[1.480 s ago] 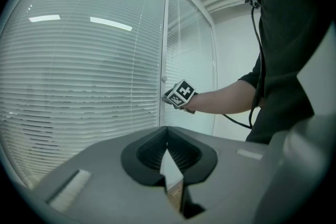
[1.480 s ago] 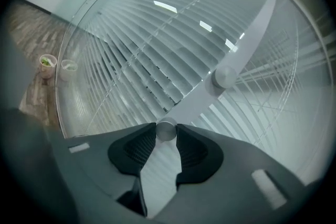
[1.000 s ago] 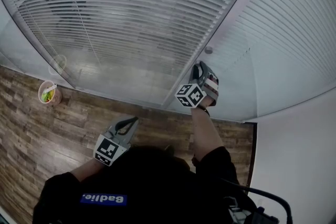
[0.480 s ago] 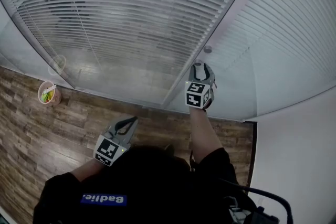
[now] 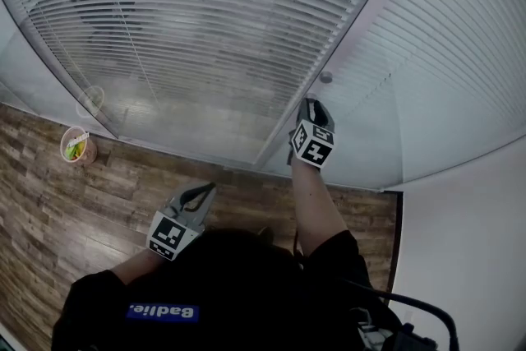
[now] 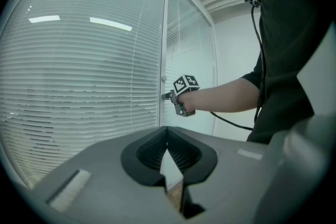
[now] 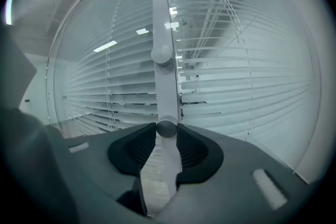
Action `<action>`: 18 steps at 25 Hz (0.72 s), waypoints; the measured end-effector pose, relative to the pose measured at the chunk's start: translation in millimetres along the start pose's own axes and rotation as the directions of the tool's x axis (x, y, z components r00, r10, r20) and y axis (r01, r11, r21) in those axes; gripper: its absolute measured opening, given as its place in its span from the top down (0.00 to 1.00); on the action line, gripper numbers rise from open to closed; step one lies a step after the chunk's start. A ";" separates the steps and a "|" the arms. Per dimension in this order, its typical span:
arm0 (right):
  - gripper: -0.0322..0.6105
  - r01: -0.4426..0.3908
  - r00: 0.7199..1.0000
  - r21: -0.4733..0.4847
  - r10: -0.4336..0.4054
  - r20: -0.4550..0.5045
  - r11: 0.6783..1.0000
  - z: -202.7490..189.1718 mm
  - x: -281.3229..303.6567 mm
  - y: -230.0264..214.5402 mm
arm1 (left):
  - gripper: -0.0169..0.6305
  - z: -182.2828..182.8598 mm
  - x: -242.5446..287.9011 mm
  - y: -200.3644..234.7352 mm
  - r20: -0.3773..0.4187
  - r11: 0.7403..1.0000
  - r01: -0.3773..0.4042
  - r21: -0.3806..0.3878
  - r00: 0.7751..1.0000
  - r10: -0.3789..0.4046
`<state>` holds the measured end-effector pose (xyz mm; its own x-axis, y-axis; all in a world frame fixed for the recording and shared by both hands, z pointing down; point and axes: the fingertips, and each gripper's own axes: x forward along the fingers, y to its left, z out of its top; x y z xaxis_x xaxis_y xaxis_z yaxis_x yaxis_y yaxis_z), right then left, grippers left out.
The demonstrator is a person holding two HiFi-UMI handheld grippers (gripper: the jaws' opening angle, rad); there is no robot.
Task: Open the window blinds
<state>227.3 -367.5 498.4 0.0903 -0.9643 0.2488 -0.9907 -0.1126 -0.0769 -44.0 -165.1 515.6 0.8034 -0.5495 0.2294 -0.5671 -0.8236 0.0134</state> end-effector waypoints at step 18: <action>0.76 0.079 0.990 -0.464 -0.124 -0.069 0.882 -2.6 5.8 6.5 | 0.97 -3.3 1.7 -1.5 -0.004 1.000 0.009 -0.007 1.000 -0.009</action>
<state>221.1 -373.2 501.8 0.2055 -0.9241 0.3223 -0.9143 -0.0638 0.4000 -42.4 -164.3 519.2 0.8076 -0.5416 0.2333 -0.5613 -0.8273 0.0227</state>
